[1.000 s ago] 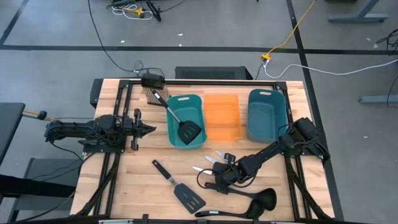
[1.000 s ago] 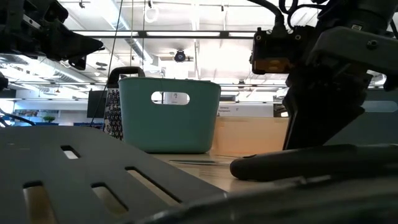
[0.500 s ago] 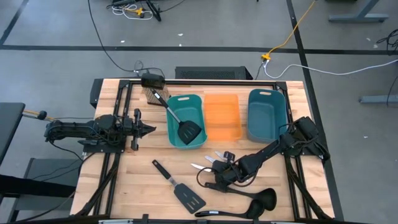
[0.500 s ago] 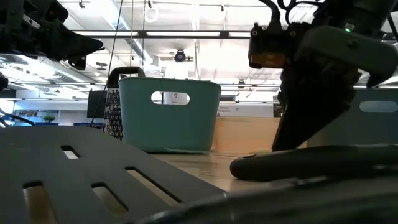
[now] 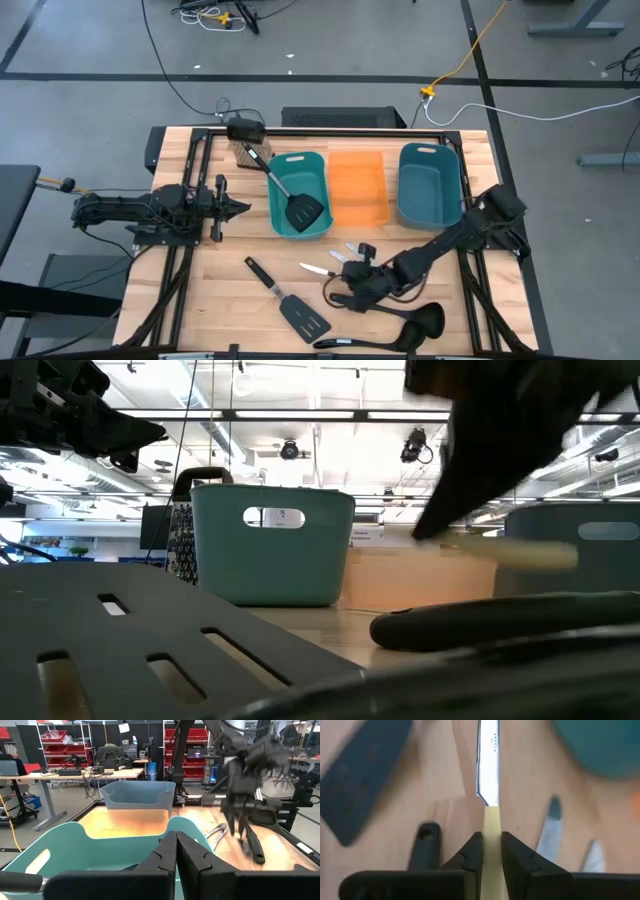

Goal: Pick & Place Kitchen Items
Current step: Put the yellow table knife into the orange bin

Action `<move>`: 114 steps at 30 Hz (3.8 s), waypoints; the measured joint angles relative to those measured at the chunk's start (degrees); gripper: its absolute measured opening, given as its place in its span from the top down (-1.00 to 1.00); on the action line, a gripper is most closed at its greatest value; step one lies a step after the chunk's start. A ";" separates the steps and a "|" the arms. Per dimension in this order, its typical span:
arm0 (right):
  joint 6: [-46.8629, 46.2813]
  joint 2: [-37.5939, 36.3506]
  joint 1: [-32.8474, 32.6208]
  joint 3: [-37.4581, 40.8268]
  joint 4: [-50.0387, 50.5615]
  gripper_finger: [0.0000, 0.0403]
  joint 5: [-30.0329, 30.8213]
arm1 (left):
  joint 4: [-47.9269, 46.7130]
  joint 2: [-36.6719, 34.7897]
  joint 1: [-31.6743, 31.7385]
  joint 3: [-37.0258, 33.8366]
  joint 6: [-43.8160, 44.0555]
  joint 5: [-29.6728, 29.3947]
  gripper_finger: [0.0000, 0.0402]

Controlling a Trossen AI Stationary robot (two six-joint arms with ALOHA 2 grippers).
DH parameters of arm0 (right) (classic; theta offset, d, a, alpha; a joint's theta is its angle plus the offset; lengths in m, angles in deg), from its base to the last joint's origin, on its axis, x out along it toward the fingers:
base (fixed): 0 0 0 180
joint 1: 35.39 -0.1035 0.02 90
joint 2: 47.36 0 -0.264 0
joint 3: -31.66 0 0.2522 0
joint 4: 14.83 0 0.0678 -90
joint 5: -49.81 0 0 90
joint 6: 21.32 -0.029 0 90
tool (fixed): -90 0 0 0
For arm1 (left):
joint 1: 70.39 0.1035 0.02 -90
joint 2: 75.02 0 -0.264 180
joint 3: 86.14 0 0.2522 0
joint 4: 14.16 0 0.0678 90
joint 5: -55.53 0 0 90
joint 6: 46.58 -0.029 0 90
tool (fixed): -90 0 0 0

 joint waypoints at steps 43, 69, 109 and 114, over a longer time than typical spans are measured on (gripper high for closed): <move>40.60 -71.91 -4.49 62.85 -65.66 0.73 27.08 | -0.15 0.02 -0.01 0.00 -0.42 0.01 0.95; 37.42 -67.63 3.08 19.28 -10.35 0.73 40.22 | -0.87 0.02 0.01 0.00 -0.05 0.01 0.95; 5.05 -5.31 52.47 -16.26 38.59 0.73 -24.38 | -0.79 0.02 -0.01 0.00 0.98 0.02 0.95; 4.08 -1.56 52.44 -16.26 37.57 0.73 -20.58 | -0.79 0.01 -0.01 0.00 1.01 0.01 0.95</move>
